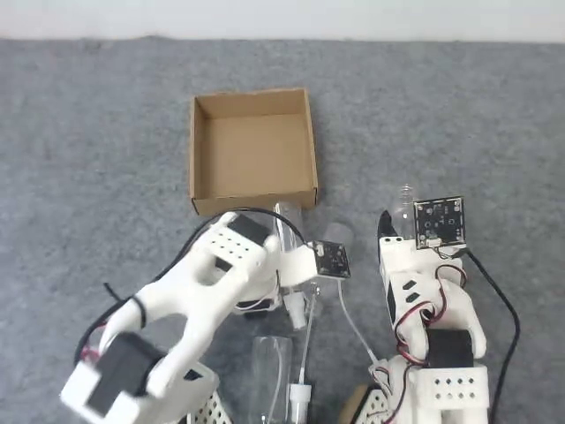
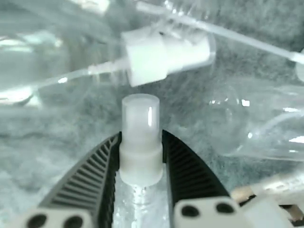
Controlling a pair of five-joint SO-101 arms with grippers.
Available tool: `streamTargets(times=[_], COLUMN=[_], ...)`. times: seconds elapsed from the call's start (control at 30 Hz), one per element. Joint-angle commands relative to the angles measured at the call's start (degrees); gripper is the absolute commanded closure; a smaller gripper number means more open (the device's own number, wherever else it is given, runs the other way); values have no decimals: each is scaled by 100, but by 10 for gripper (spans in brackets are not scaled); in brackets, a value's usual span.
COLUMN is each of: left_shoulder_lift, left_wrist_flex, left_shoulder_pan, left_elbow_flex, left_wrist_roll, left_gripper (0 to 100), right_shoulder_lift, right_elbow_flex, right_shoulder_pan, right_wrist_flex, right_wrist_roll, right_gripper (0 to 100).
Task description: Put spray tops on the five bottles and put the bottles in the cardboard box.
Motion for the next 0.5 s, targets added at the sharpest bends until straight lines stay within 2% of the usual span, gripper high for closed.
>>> streamTargets(times=[0.0, 0.47], left_shoulder_lift=[-800, -1204], left_wrist_flex=[229, 123], left_shoulder_pan=[-53, -53], left_elbow_flex=[-215, -699], left_wrist_roll=[246, 1380], left_gripper=[988, 988], right_shoulder_lift=[-171, -171], right_elbow_flex=[-123, -114], right_shoulder_pan=[40, 75], right_wrist_flex=[-136, -136], right_wrist_roll=[88, 79], right_gripper=[908, 908])
